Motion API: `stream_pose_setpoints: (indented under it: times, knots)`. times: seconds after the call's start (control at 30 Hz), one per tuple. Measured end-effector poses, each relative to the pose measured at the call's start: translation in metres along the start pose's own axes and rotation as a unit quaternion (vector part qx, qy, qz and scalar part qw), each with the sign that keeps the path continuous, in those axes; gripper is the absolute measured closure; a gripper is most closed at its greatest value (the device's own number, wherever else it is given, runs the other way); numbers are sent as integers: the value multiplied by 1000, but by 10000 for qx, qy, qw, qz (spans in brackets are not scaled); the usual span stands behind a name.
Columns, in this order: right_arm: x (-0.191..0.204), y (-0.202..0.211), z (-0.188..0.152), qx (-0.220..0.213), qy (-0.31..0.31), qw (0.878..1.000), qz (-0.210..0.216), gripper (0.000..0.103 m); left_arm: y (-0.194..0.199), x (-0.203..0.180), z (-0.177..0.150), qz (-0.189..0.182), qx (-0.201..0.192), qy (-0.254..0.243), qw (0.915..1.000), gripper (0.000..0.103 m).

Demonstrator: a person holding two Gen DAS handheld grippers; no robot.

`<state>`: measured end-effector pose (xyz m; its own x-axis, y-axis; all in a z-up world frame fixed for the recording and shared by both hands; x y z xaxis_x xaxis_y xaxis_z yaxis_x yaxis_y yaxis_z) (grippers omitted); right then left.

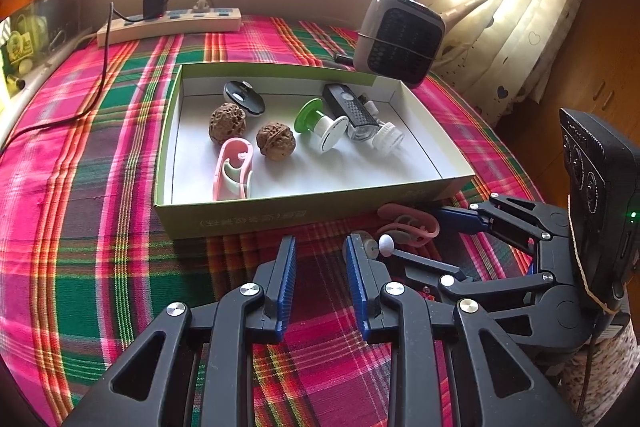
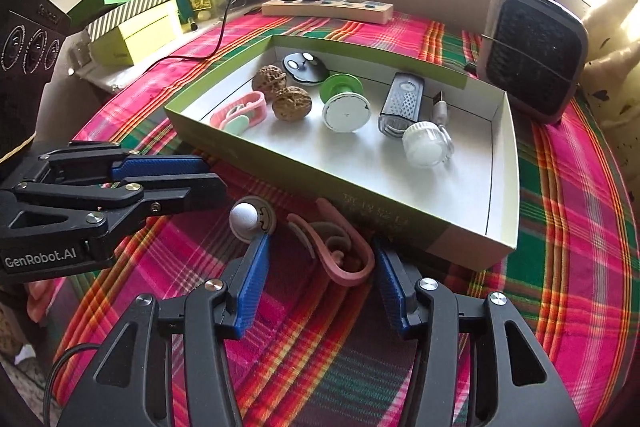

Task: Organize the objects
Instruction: 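Grasp the white round knob with the left gripper while the right grasps the second pink ear hook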

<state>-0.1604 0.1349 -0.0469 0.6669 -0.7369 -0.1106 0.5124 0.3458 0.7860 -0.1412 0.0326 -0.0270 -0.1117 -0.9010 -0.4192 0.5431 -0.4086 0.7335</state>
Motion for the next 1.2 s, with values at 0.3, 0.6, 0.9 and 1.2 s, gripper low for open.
stream_pose_setpoints:
  times: [0.3,0.6,0.9,1.2]
  knots:
    - [-3,2,-2,-40,-90,9999,-132,65,0,0,-1,-28,10,6,10000,76]
    - [2,4,-5,-49,-31,9998,-202,76,1,-8,-5,-123,38,-109,9999,68]
    - [-2,13,-13,-91,-277,9994,-177,76,-2,-17,-9,-127,108,-298,9994,64]
    - [-8,25,-23,-136,-431,9986,-290,76,-13,-24,-11,56,185,-477,9987,62]
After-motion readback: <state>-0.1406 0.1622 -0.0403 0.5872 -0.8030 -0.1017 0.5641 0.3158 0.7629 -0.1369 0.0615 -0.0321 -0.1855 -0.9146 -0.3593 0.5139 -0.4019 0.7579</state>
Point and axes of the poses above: each gripper's, at about its wrist camera, not at the fingertips, and y roughly against the way its jaws point, x to its left, z to its top, the point moved 6 cm from there along -y, roughly the way its jaws point, and after that the axes turned 14 degrees about y, right-handed, at the moved point
